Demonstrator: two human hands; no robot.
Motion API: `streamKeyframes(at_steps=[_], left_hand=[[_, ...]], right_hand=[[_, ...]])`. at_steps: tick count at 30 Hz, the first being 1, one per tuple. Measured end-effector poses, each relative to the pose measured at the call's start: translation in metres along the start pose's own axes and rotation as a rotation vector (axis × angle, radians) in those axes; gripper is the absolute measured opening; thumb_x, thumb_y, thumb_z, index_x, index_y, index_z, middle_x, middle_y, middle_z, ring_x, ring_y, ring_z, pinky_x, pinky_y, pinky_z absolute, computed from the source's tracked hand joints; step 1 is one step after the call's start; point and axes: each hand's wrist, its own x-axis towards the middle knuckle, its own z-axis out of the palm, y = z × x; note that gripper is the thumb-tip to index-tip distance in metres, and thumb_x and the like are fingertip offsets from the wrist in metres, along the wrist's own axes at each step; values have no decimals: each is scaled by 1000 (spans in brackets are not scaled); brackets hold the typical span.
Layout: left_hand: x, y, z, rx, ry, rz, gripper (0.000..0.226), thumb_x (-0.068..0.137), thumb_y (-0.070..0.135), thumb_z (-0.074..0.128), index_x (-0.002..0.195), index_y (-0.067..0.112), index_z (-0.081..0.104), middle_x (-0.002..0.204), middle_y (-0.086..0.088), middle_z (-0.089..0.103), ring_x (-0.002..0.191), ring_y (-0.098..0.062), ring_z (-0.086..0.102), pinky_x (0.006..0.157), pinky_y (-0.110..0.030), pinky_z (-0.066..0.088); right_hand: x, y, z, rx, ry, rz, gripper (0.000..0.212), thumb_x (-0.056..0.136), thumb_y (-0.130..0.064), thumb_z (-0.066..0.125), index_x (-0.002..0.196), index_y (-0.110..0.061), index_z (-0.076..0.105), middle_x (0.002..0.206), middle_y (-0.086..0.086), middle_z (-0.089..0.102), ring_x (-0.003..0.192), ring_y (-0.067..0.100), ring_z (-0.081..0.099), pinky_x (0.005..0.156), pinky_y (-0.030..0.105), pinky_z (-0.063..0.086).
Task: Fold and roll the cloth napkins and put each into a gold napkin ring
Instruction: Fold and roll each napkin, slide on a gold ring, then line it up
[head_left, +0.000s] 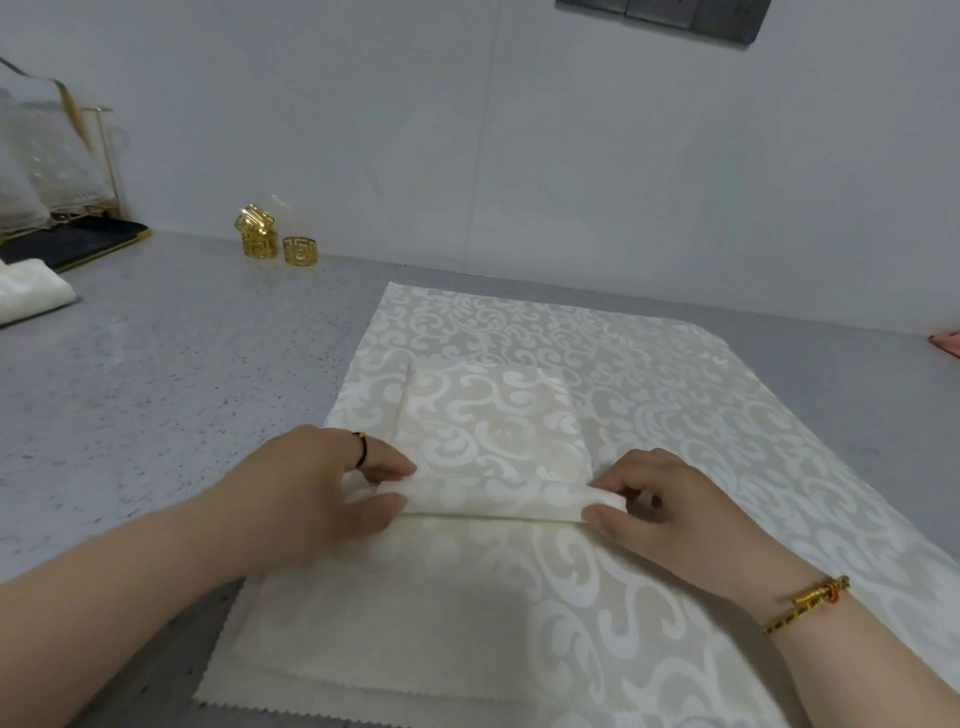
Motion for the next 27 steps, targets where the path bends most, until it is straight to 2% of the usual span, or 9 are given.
streamKeyframes(at_steps=[2, 5, 10, 14, 16, 19, 21, 24, 27], left_hand=[[9, -3, -6, -54, -71, -31, 25, 83, 34, 61, 77, 54, 47, 81, 29, 58, 79, 14, 52, 68, 3, 35], [26, 0, -10, -138, -113, -129, 13, 85, 29, 58, 80, 26, 69, 85, 7, 70, 76, -2, 61, 64, -7, 40], [47, -9, -7, -378, -46, -249, 33, 85, 24, 61, 70, -5, 61, 48, 4, 53, 37, -3, 43, 42, -8, 36], [55, -16, 4, -313, -20, -191, 46, 87, 26, 57, 48, 13, 36, 37, 10, 33, 35, -5, 32, 42, -9, 30], [54, -14, 5, -270, -7, -187, 50, 87, 27, 56, 38, 21, 45, 35, 12, 39, 36, -2, 38, 44, -9, 33], [48, -11, 6, -227, 29, -180, 28, 86, 34, 54, 58, 35, 55, 44, 13, 53, 44, 2, 48, 50, -10, 38], [46, -12, 7, -142, 63, -159, 10, 85, 41, 54, 76, 40, 49, 54, 11, 56, 52, -1, 51, 52, -13, 37], [44, -15, 7, -39, 179, -86, 23, 81, 42, 59, 78, 45, 36, 72, 12, 48, 64, -2, 46, 57, -13, 32], [44, -18, 12, -7, 274, 140, 22, 82, 38, 62, 75, 48, 44, 83, 30, 47, 87, 3, 49, 68, -7, 32]], right_hand=[[6, -5, -6, 19, -57, 93, 18, 81, -46, 57, 77, -29, 64, 81, -9, 59, 75, 2, 49, 68, 10, 37], [21, -7, -12, 36, -134, 205, 44, 85, -43, 54, 72, -1, 56, 65, 1, 47, 58, 12, 40, 56, 17, 33], [39, -8, -4, 67, -110, 353, 47, 87, -50, 47, 62, -12, 34, 54, -2, 31, 49, 12, 29, 51, 20, 26], [42, -10, 9, -119, 19, 330, 53, 89, -54, 38, 57, -13, 26, 52, -2, 30, 50, 13, 30, 53, 24, 25], [41, -11, 11, -224, 63, 294, 54, 90, -54, 35, 57, -13, 26, 52, -2, 31, 51, 13, 31, 51, 22, 23], [40, -9, 13, -284, 147, 245, 52, 89, -55, 36, 57, -15, 28, 53, -6, 32, 52, 11, 33, 51, 20, 24], [41, -4, 14, -262, 209, 216, 44, 85, -55, 44, 61, -20, 31, 56, -9, 38, 52, 8, 37, 51, 18, 27], [43, 4, 13, -37, 284, 121, 32, 80, -38, 64, 71, -32, 34, 67, -10, 45, 57, 7, 43, 57, 15, 37], [42, 12, 9, 32, 265, -123, 20, 75, -32, 66, 73, -36, 46, 87, -16, 53, 78, -3, 50, 73, 5, 39]])
